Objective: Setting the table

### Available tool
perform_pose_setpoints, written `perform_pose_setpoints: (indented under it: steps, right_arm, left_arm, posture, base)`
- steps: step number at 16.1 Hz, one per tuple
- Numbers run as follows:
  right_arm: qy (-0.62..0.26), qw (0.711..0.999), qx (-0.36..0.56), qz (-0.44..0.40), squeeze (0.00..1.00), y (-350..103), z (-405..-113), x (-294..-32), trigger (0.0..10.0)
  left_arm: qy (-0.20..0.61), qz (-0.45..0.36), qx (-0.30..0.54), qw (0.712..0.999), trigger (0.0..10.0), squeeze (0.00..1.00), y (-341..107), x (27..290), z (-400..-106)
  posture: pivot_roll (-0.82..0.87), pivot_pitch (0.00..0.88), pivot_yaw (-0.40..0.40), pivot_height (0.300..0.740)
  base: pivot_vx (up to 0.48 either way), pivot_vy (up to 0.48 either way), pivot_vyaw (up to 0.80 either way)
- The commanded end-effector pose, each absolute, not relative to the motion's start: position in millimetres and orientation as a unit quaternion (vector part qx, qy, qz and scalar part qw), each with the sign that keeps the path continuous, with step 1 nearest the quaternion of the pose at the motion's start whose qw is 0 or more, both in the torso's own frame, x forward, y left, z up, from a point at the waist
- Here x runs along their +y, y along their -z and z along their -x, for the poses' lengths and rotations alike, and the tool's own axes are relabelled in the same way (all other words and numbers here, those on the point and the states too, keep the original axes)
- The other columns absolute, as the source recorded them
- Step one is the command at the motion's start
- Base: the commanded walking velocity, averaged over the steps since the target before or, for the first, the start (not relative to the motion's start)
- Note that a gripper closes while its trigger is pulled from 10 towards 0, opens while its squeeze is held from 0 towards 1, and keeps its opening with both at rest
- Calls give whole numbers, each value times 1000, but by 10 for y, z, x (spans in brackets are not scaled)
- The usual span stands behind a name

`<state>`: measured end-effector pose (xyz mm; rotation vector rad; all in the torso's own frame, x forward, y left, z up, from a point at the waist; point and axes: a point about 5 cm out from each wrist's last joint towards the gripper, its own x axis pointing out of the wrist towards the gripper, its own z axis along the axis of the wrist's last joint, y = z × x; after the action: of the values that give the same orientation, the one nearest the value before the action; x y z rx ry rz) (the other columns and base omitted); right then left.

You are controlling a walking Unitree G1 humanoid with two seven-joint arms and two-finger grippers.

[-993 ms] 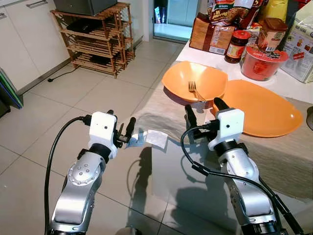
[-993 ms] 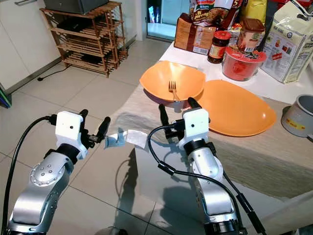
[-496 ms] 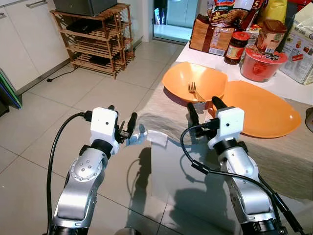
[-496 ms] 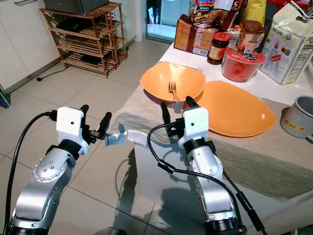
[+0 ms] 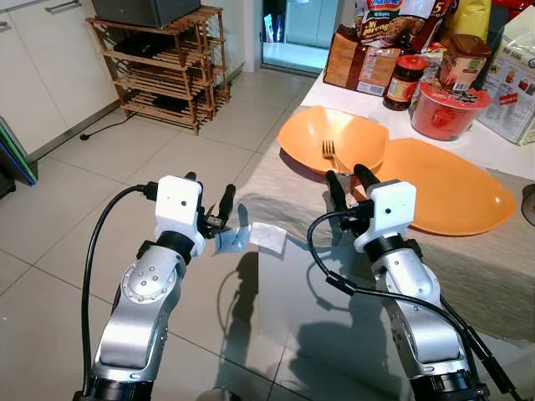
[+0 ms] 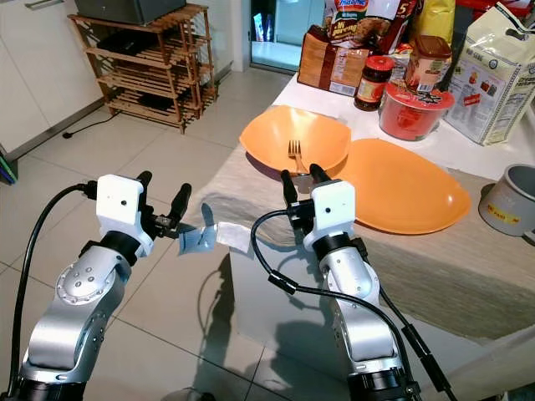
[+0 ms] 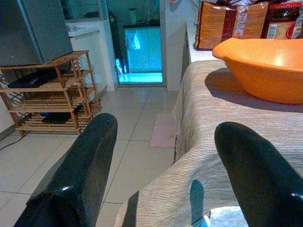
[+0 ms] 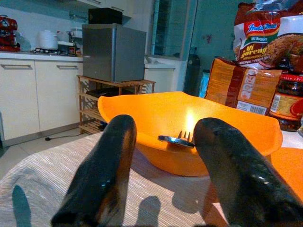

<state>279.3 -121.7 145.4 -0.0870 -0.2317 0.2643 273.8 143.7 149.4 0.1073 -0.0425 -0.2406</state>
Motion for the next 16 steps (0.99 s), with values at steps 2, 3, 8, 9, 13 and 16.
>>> perform_pose_setpoints:
  steps: [2, 3, 8, 9, 13, 16]
  right_arm:
    - [-129, 983, -125, 43, 0, -1483, -2800, -1213, 0]
    - [-129, 982, -129, 44, 0, -1495, -2796, -1212, 0]
    - [-122, 977, -165, 57, 0, -1639, -2781, -1222, 0]
    - [-121, 977, -169, 58, 0, -1654, -2781, -1229, 0]
    - [-118, 975, -175, 62, 0, -1684, -2778, -1233, 0]
    - [-108, 978, -164, 68, 0, -1675, -2800, -1242, 0]
  left_arm:
    - [115, -55, -20, 992, 10000, 0, -1511, 1447, -2755]
    - [115, -56, -20, 992, 10000, 0, -1515, 1446, -2758]
    - [114, -55, -25, 992, 10000, 0, -1532, 1434, -2771]
    - [114, -55, -25, 992, 10000, 0, -1533, 1431, -2773]
    - [114, -55, -26, 992, 10000, 0, -1535, 1424, -2780]
    - [115, -55, -27, 991, 10000, 0, -1537, 1423, -2784]
  posture:
    - [58, 9, 15, 740]
    - [58, 9, 16, 740]
    - [55, 12, 18, 740]
    - [50, 13, 19, 740]
    - [49, 16, 20, 740]
    - [47, 16, 22, 740]
  base:
    - [0, 0, 0]
    - [0, 0, 0]
    - [0, 0, 0]
    - [0, 0, 0]
    - [0, 0, 0]
    - [0, 0, 0]
